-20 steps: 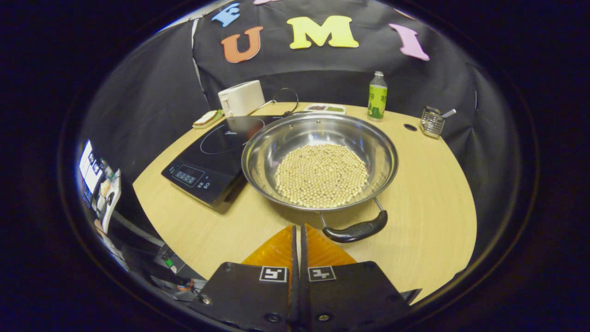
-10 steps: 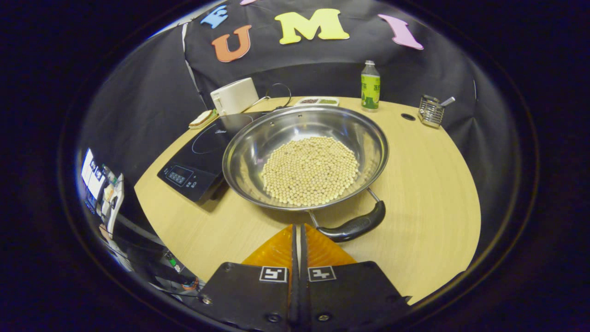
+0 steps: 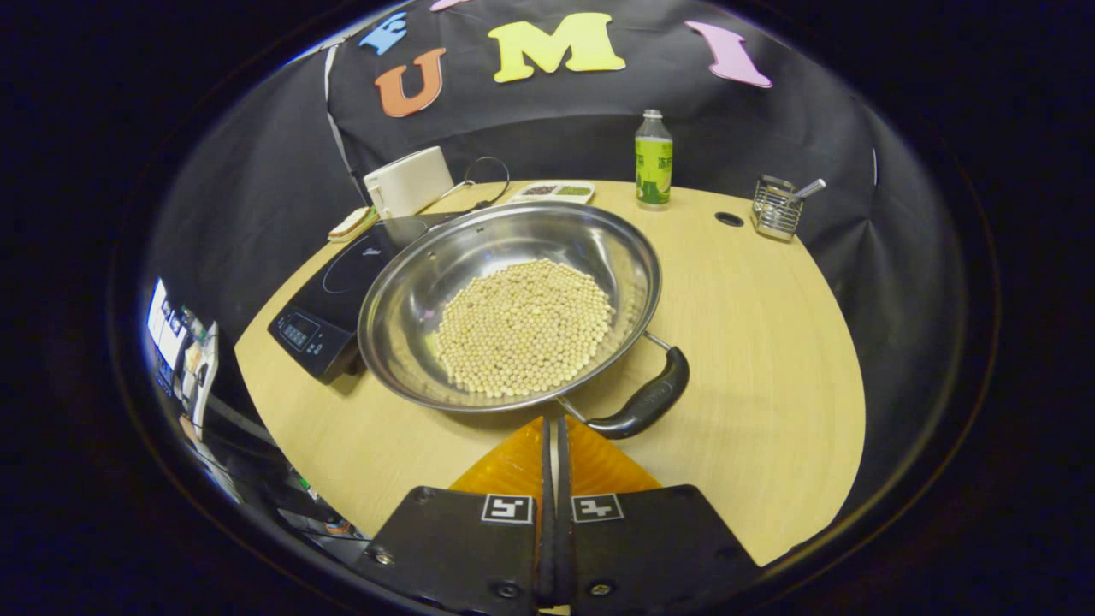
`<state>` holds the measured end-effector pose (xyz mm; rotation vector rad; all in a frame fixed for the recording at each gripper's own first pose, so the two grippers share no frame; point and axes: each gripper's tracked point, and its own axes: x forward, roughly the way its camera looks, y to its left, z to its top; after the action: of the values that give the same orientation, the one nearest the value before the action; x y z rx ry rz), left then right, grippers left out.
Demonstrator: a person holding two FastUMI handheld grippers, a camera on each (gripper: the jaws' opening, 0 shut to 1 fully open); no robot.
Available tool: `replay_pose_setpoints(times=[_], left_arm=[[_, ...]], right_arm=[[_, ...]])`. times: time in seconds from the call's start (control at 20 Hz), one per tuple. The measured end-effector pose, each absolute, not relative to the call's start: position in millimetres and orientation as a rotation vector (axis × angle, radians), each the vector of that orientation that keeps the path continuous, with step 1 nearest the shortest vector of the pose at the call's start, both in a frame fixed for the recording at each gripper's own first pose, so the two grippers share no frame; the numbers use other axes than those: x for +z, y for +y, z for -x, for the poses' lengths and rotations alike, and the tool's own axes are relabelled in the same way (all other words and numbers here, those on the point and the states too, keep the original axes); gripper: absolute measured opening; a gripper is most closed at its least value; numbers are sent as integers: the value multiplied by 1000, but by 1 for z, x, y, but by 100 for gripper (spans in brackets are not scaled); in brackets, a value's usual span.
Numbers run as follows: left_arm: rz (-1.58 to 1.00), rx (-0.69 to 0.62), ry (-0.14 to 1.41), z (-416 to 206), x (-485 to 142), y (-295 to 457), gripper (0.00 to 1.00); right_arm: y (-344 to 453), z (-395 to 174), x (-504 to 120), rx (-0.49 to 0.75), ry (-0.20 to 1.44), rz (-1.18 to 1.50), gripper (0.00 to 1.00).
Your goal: First push the handle of the pot to place it horizontally, then grasp the pot with both hands and set it on the induction cooktop.
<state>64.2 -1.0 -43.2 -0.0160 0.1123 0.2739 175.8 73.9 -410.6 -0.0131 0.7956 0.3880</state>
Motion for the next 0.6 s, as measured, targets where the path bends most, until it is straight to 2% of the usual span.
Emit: replay_pose_setpoints(times=[0.1, 0.15, 0.4, 0.45, 0.6], left_arm=[[26, 286, 112, -70, -43, -3, 96], [27, 293, 112, -73, -44, -4, 96], [14, 325, 128, -86, -48, -10, 96], [17, 332, 132, -89, -49, -12, 96], [19, 355, 138, -96, -50, -15, 96]], right_arm=[[61, -185, -411, 384, 797, 32, 0], [55, -191, -412, 382, 799, 41, 4], [30, -218, -412, 375, 809, 50, 4], [25, -223, -413, 374, 810, 53, 1], [15, -239, -412, 382, 813, 62, 4]])
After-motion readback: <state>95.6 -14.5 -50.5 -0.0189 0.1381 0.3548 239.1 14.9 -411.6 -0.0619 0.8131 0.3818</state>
